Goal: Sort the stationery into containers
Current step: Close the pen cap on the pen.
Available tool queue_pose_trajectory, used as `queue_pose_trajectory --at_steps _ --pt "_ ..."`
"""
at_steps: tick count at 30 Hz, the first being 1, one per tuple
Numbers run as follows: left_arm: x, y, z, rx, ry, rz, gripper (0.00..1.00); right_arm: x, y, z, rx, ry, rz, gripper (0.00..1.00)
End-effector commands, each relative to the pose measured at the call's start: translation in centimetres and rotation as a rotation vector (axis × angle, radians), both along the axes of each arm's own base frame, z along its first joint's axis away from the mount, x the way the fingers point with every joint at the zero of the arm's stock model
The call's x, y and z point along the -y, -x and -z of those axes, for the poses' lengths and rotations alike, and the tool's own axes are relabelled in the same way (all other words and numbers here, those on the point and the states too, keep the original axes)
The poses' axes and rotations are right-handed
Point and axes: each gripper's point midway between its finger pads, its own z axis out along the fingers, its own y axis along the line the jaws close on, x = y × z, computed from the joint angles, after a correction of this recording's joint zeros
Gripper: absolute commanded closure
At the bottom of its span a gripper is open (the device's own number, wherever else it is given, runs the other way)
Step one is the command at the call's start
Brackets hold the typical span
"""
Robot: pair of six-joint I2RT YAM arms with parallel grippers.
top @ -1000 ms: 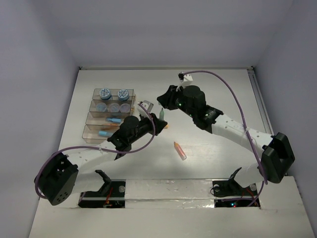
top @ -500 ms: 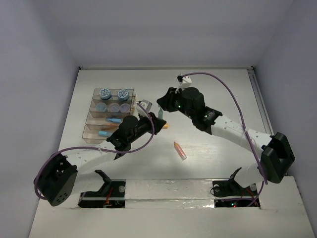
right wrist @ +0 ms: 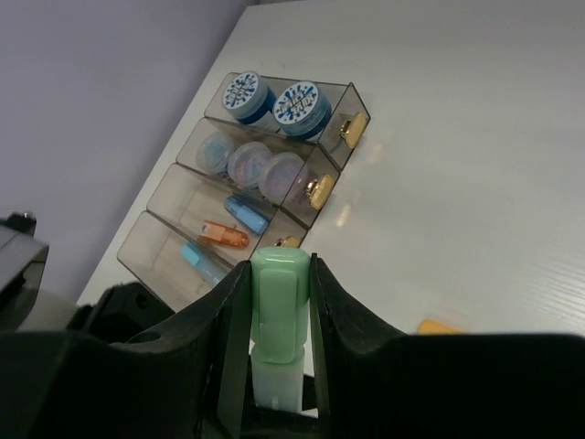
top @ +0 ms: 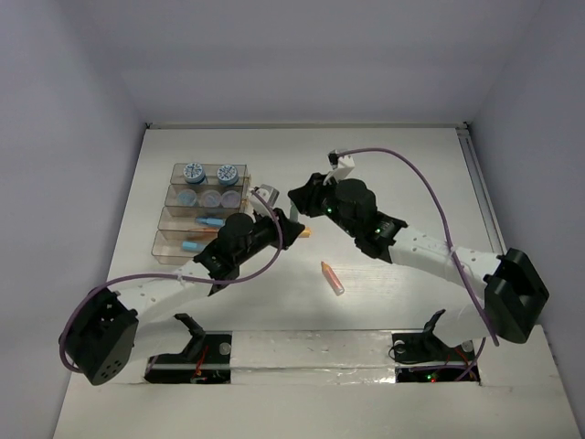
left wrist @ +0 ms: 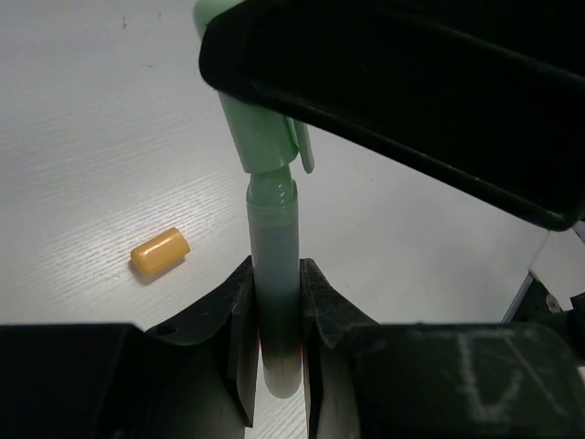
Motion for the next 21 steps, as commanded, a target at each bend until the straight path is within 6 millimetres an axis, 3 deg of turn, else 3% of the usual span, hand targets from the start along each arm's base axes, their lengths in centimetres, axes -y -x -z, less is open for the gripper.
queue_pose_trajectory --at_steps 1,21 --pt "0.4 -0.8 -6.2 0.123 0.124 -0.012 1.0 -0.4 1.1 -2.1 0.071 -0.071 -0.001 1.0" --pt "0.1 0.4 -9.6 0.157 0.196 0.013 1.0 -0.7 3.5 -1.4 0.124 -0.113 -0.025 1.0"
